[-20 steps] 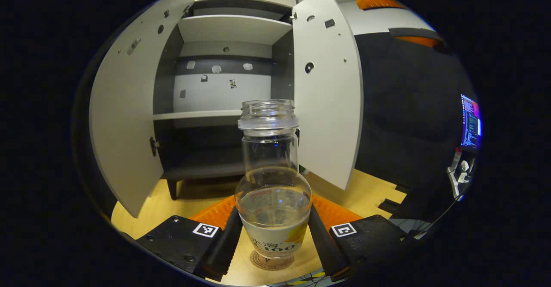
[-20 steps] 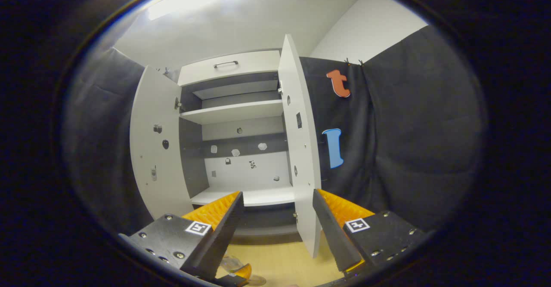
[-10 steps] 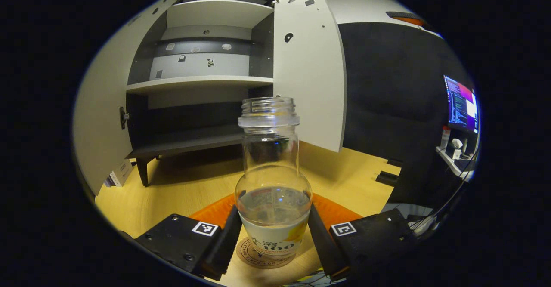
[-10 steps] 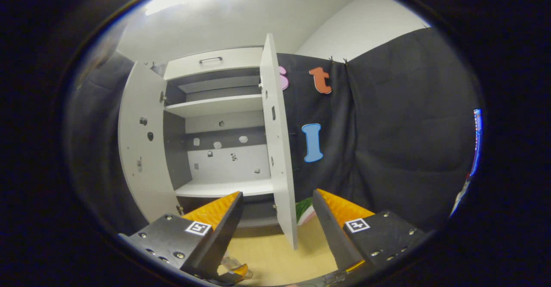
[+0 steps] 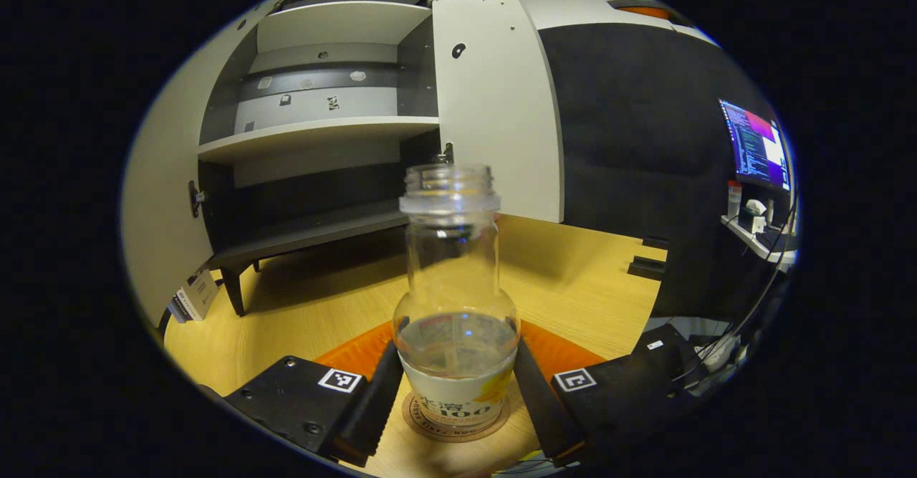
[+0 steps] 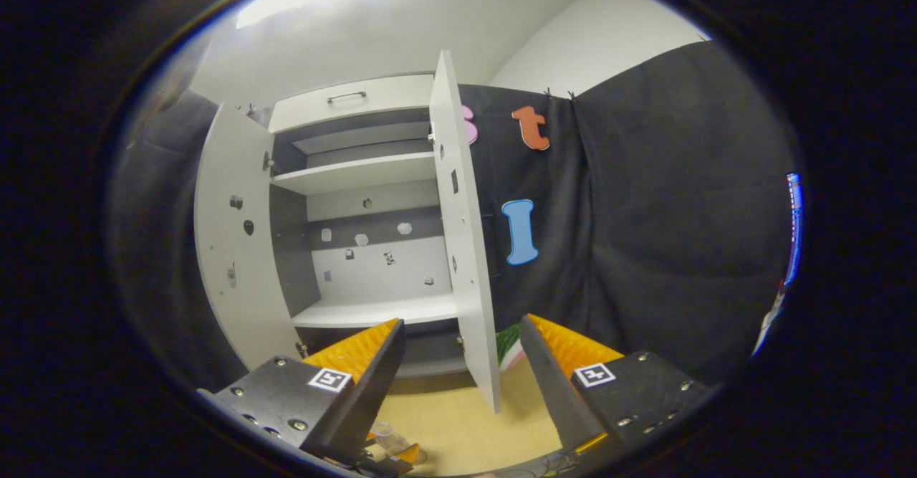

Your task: Grasp the bottle in the cabinet with the left hand and place it on the coaster, then close the right door with the right hand and the left door with the left hand.

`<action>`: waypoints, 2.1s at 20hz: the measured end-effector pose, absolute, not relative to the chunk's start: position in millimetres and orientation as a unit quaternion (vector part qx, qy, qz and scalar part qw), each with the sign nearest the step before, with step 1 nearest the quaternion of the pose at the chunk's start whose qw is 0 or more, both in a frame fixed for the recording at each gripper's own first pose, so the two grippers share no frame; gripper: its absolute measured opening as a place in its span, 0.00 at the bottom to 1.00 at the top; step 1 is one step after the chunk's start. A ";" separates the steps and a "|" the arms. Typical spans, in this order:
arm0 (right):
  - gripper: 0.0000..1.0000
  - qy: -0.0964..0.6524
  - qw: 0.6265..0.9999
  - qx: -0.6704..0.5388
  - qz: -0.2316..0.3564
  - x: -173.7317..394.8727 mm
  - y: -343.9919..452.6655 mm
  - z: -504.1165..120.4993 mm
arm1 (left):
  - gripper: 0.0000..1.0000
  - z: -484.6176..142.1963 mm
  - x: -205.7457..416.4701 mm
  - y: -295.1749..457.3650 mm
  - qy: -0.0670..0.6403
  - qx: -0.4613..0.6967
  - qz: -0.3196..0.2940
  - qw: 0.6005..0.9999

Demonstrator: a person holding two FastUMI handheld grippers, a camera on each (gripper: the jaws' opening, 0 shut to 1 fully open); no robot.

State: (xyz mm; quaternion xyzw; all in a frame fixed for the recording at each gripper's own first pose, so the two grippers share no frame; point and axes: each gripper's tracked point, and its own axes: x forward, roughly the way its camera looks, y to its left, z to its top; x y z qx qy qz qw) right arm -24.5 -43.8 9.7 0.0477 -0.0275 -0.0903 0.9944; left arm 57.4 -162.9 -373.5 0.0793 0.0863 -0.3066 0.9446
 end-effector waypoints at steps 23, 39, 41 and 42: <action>0.97 -0.039 0.998 0.042 -0.039 -27.9 -139.6 22.7 | 0.98 -128.8 4.6 -89.9 0.023 0.059 -0.212 0.975; 0.98 -0.034 0.992 -0.017 -0.117 105.7 -240.7 47.4 | 0.98 14.2 -29.9 41.2 -0.037 0.038 -0.100 0.994; 0.94 -0.035 0.992 -0.014 -0.121 124.5 -242.3 52.0 | 0.98 5.2 -33.2 48.0 -0.029 0.035 -0.097 0.994; 0.98 -0.038 0.992 -0.008 -0.120 132.3 -237.8 55.3 | 0.98 0.0 -33.5 50.6 -0.020 0.030 -0.093 0.995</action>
